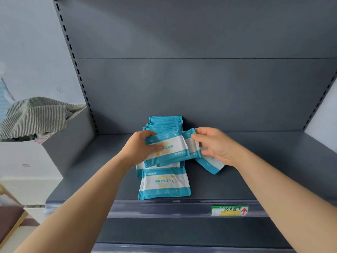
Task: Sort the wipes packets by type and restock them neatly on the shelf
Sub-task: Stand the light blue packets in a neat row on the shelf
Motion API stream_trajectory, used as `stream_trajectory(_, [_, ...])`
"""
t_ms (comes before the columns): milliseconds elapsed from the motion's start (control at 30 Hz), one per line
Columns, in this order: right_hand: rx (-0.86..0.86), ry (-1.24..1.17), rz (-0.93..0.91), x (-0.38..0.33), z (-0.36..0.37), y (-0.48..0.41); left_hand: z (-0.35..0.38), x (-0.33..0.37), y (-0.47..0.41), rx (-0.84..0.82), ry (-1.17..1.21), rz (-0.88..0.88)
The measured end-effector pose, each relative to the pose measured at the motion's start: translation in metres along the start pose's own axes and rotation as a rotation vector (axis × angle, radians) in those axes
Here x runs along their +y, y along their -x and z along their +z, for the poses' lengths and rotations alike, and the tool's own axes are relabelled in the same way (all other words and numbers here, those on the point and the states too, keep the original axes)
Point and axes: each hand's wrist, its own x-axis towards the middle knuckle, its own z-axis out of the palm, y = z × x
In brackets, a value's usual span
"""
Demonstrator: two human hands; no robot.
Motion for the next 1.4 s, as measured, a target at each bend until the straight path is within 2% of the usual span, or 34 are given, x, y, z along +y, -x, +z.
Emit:
stream_trajectory(133, [-0.036, 0.057, -0.024, 0.009, 0.008, 0.005, 0.01, -0.008, 0.003, 0.018, 0.144, -0.049])
stream_trajectory(233, [0.019, 0.106, -0.065, 0.007, 0.014, 0.008, 0.01, -0.013, 0.007, -0.011, 0.067, -0.034])
stream_trajectory(300, [0.066, 0.077, -0.114, 0.001, 0.017, 0.011, 0.005, -0.009, 0.01, -0.073, -0.025, 0.01])
stream_trajectory(433, [0.118, 0.109, -0.191, -0.011, 0.026, 0.014, -0.003, 0.002, 0.018, -0.236, 0.017, 0.029])
stream_trajectory(500, [0.128, 0.079, -0.202, -0.011, 0.03, 0.016, -0.004, 0.001, 0.022, -0.293, 0.112, -0.005])
stream_trajectory(600, [0.044, 0.039, -0.125, -0.001, 0.037, 0.021, 0.0, -0.005, 0.029, -0.244, 0.4, -0.089])
stream_trajectory(667, [-0.006, 0.127, -0.067, 0.007, 0.042, 0.024, 0.003, -0.004, 0.035, -0.234, 0.485, -0.099])
stream_trajectory(767, [0.047, 0.23, -0.056, 0.011, 0.041, 0.023, -0.001, -0.005, 0.038, -0.272, 0.448, -0.116])
stream_trajectory(867, [0.055, 0.348, 0.021, 0.012, 0.026, 0.026, -0.013, -0.018, 0.036, -0.19, 0.184, -0.163])
stream_trajectory(967, [-0.05, 0.474, 0.164, 0.017, 0.008, 0.03, -0.022, -0.035, 0.039, -0.184, -0.038, -0.33])
stream_trajectory(1033, [-0.112, 0.572, 0.23, 0.02, 0.003, 0.029, -0.022, -0.04, 0.044, -0.229, 0.0, -0.426])
stream_trajectory(1200, [-0.229, 0.791, 0.255, 0.018, 0.015, 0.018, -0.01, -0.037, 0.045, -0.261, 0.213, -0.472])
stream_trajectory(1400, [-0.299, 0.937, 0.21, 0.016, 0.031, 0.011, 0.005, -0.032, 0.049, -0.373, 0.339, -0.359])
